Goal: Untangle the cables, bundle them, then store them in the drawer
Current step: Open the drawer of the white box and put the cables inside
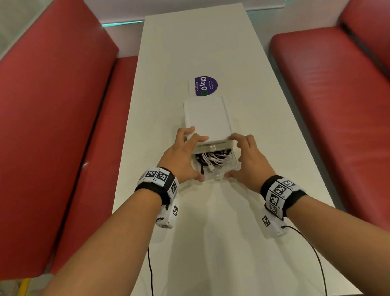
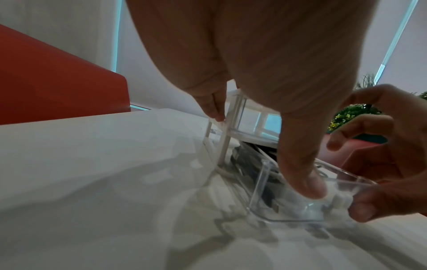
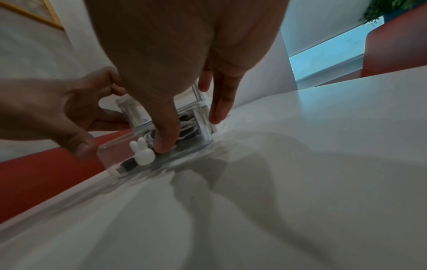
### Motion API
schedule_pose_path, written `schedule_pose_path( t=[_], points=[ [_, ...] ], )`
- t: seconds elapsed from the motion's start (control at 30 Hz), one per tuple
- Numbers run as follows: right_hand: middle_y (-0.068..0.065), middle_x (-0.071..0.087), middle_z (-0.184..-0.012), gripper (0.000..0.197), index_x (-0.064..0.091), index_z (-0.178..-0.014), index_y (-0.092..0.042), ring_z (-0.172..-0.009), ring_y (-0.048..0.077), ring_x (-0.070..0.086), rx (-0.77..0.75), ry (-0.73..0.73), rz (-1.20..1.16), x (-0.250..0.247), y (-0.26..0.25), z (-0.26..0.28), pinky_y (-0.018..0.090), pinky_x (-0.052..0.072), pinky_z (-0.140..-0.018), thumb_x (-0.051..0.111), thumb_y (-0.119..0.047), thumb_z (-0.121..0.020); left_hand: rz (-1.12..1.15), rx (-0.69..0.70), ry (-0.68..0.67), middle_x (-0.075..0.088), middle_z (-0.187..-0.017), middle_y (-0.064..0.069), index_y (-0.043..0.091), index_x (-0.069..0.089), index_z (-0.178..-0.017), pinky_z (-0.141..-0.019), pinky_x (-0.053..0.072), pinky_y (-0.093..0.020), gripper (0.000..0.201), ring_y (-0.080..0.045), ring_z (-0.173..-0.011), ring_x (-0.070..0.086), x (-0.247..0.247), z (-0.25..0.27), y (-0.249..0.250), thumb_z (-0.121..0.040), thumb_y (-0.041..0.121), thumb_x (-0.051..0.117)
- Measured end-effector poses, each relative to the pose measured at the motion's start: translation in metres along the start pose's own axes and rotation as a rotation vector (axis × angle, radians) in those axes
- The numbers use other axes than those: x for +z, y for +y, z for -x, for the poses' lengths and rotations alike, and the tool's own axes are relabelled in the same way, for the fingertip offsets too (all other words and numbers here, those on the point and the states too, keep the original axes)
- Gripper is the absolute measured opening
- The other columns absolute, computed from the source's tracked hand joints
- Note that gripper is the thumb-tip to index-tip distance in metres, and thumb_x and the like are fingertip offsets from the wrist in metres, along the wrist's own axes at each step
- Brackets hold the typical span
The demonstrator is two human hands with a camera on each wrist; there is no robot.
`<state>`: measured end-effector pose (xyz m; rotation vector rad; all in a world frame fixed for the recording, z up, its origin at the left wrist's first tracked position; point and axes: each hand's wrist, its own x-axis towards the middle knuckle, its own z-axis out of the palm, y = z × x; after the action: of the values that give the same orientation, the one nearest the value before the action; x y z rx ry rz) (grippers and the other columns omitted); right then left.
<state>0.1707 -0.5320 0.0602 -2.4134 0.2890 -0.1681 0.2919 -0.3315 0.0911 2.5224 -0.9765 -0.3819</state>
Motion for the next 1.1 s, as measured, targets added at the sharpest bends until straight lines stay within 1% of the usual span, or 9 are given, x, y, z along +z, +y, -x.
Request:
schedule_pose_path(
  t=[0.07,0.13,0.27,0.4,0.53,0.57,0.77,0.9,1.1],
  points=[
    [0.000,0.038,-0.124,0.105,0.033,-0.141,-0.035,-0.085,0.025,0.061,-0.007,-0.018,-0.019,0.003,-0.001,-0.002,0.044,0.059,-0.070,0.093,-0.013,-0.059,-0.012,0.007,0.022,0.015,-0.153,0.007,0.039,0.041,-0.140,-0.089,0.052,-0.031,0.108,-0.020,-0.127,0.053,0.003,0.001,0.000,-0.049,0.035,0.099],
    [0.001,0.039,-0.123,0.101,0.034,-0.137,-0.036,-0.082,0.024,0.059,-0.002,-0.001,-0.012,0.004,-0.003,-0.007,0.046,0.059,-0.070,0.093,-0.011,-0.058,-0.024,0.008,0.048,0.018,-0.153,0.005,0.037,0.043,-0.139,-0.091,0.053,-0.033,0.102,-0.022,-0.128,0.052,0.005,0.002,0.001,-0.054,0.032,0.098],
    [-0.001,0.038,-0.118,0.098,0.037,-0.131,-0.034,-0.090,0.023,0.056,0.016,0.020,0.030,0.004,-0.006,-0.017,0.043,0.058,-0.072,0.096,-0.012,-0.056,-0.031,-0.001,0.089,0.024,-0.150,0.004,0.037,0.047,-0.133,-0.091,0.056,-0.036,0.094,-0.022,-0.126,0.053,0.006,-0.001,0.003,-0.055,0.031,0.098],
    [-0.001,0.038,-0.116,0.092,0.035,-0.127,-0.032,-0.081,0.025,0.057,0.022,-0.011,0.038,0.001,-0.009,-0.024,0.043,0.058,-0.068,0.093,-0.009,-0.060,-0.039,-0.013,0.111,0.027,-0.148,0.003,0.036,0.050,-0.131,-0.089,0.056,-0.037,0.091,-0.022,-0.124,0.054,0.006,-0.003,0.004,-0.055,0.028,0.098],
    [-0.001,0.039,-0.119,0.078,0.035,-0.126,-0.032,-0.097,0.021,0.054,0.018,-0.004,0.024,0.002,-0.011,-0.026,0.037,0.054,-0.075,0.088,-0.030,-0.068,-0.038,-0.018,0.120,0.027,-0.149,0.004,0.036,0.050,-0.131,-0.089,0.055,-0.035,0.089,-0.022,-0.125,0.054,0.007,-0.003,0.005,-0.056,0.026,0.097],
    [-0.001,0.039,-0.119,0.072,0.036,-0.124,-0.032,-0.097,0.020,0.054,0.031,0.016,-0.013,0.003,-0.012,-0.027,0.036,0.053,-0.076,0.085,-0.034,-0.071,-0.037,-0.020,0.120,0.026,-0.149,0.004,0.036,0.050,-0.131,-0.088,0.055,-0.034,0.089,-0.022,-0.125,0.054,0.007,-0.003,0.005,-0.056,0.026,0.097],
    [0.000,0.042,-0.114,0.058,0.040,-0.118,-0.026,-0.075,0.027,0.058,0.094,0.116,-0.041,0.018,-0.016,-0.034,0.036,0.051,-0.061,0.083,-0.029,-0.079,-0.032,-0.033,0.111,0.026,-0.148,0.004,0.036,0.049,-0.129,-0.088,0.055,-0.033,0.088,-0.023,-0.123,0.056,0.006,-0.003,0.007,-0.056,0.021,0.097],
    [0.002,0.042,-0.111,0.052,0.041,-0.116,-0.024,-0.075,0.030,0.058,0.098,0.173,-0.031,0.027,-0.015,-0.036,0.036,0.048,-0.057,0.079,-0.023,-0.082,-0.033,-0.035,0.107,0.026,-0.148,0.004,0.036,0.049,-0.129,-0.086,0.055,-0.032,0.088,-0.024,-0.122,0.057,0.006,-0.003,0.007,-0.057,0.019,0.096],
    [0.002,0.043,-0.112,0.053,0.042,-0.119,-0.023,-0.076,0.027,0.056,0.068,0.146,-0.050,0.025,-0.011,-0.036,0.031,0.043,-0.061,0.080,-0.030,-0.083,-0.027,-0.032,0.111,0.027,-0.148,0.003,0.035,0.049,-0.129,-0.085,0.057,-0.034,0.086,-0.024,-0.120,0.058,0.006,-0.002,0.008,-0.059,0.018,0.095]
  ],
)
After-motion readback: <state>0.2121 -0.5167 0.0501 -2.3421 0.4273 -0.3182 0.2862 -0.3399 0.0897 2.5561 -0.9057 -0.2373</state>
